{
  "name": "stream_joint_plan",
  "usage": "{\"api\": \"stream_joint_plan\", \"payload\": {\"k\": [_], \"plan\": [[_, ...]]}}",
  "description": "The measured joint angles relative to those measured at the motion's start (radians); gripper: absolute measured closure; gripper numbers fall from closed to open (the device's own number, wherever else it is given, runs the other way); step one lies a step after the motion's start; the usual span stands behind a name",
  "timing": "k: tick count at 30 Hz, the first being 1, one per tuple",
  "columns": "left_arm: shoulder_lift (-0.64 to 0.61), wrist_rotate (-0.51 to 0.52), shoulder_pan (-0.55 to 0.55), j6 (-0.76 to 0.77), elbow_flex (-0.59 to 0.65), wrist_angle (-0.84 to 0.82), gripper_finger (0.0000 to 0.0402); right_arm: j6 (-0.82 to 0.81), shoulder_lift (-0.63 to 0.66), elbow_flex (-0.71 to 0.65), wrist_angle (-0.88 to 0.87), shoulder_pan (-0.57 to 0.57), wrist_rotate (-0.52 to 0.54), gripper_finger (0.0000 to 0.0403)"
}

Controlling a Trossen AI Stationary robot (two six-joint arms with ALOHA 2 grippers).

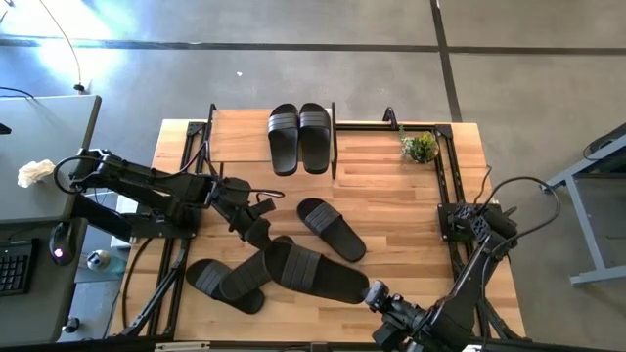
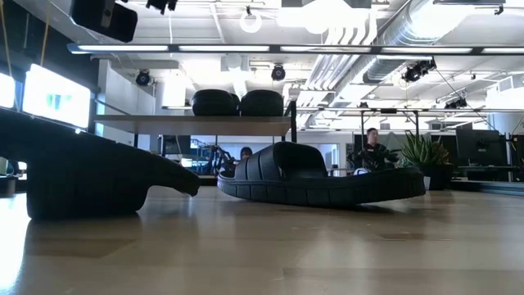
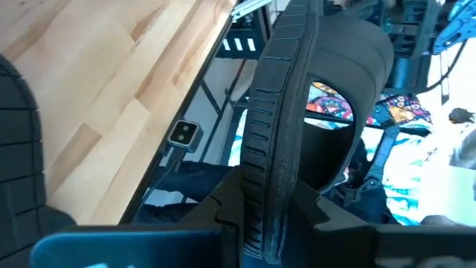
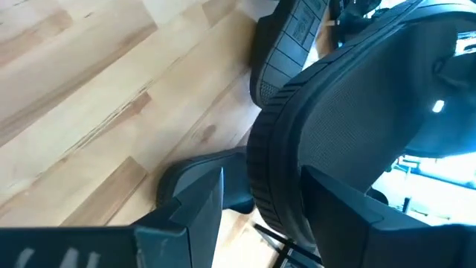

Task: Pick and place slides into the shelf
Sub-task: Move the black slipper to the top left of the table

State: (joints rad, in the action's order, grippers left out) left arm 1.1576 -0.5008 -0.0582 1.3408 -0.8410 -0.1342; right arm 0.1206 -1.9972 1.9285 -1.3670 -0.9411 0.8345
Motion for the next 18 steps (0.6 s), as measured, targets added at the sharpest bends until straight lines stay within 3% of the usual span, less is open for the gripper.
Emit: {"api": "stream_joint_plan", "payload": {"k": [11, 16, 18], "plan": [[-0.002, -0.019, -0.001, 0.002, 0.0, 0.021, 0.0368, -0.001, 0.0, 0.0, 0.08, 0.075, 0.002, 0.0244], [-0.003, -0.012, -0.001, -0.015, 0.0, -0.004, 0.0365, -0.001, 0.0, 0.0, 0.08, 0.076, 0.024, 0.0299], [-0.002, -0.009, -0.001, -0.041, 0.0, -0.027, 0.0342, -0.012, 0.0, 0.0, 0.083, 0.076, 0.031, 0.0329]]}}
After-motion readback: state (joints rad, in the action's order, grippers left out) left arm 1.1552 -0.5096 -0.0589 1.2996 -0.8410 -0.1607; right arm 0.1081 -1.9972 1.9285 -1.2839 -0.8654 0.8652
